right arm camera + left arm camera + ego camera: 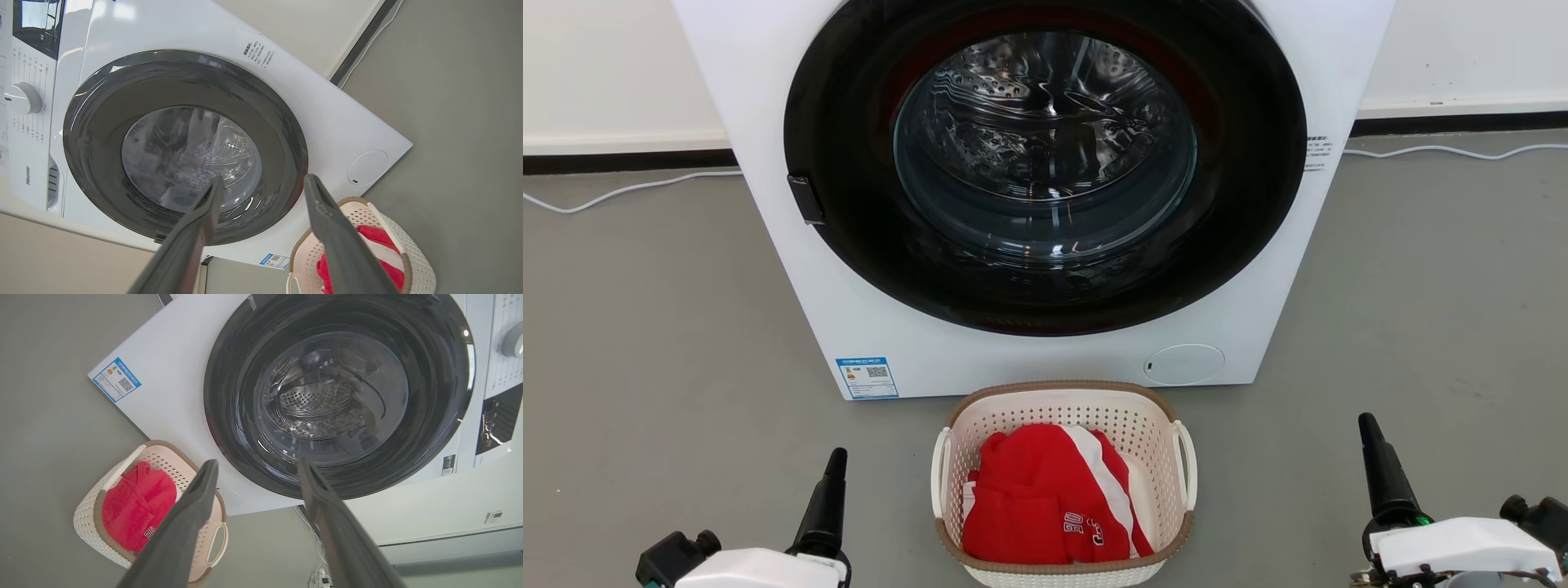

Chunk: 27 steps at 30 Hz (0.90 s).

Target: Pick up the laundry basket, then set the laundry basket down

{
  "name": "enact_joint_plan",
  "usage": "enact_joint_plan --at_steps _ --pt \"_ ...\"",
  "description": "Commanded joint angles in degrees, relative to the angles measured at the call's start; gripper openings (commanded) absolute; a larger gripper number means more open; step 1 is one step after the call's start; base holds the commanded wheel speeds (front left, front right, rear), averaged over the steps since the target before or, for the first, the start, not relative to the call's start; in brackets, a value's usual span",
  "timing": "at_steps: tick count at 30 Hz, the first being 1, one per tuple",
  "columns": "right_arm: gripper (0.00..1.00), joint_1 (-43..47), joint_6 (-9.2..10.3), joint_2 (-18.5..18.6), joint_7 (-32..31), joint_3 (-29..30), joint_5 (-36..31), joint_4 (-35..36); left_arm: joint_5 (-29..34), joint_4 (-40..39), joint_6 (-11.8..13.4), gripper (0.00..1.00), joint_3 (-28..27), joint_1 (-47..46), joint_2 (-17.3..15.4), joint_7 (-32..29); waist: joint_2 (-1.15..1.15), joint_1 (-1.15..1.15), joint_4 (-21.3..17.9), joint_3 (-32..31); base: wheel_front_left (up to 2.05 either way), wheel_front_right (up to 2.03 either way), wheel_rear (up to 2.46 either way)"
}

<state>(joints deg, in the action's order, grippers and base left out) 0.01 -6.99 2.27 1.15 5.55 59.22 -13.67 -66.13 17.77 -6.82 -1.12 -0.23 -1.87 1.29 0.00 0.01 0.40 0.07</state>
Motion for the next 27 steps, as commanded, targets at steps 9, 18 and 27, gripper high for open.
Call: enact_joint_plan --at_steps 9,18,27 --pt "1.00 -0.37 -0.25 0.43 2.23 -0.76 -8.96 1.76 8.39 -1.94 -0.03 1.00 -0.02 -1.53 -0.49 2.09 0.00 -0.01 0.20 0.07 0.00 0.00 0.00" --pt "1.00 -0.40 -0.28 0.45 3.74 -1.21 -15.85 1.98 14.42 -2.45 -0.18 1.00 -0.07 -1.52 -0.55 3.60 0.00 -0.01 0.28 0.01 0.00 0.00 0.00" --pt "1.00 -0.22 -0.31 0.47 5.08 -1.60 -21.80 2.15 19.76 -2.69 -0.27 1.00 0.27 -1.32 -0.61 4.95 0.00 -0.01 0.37 -0.10 0.00 0.00 0.00"
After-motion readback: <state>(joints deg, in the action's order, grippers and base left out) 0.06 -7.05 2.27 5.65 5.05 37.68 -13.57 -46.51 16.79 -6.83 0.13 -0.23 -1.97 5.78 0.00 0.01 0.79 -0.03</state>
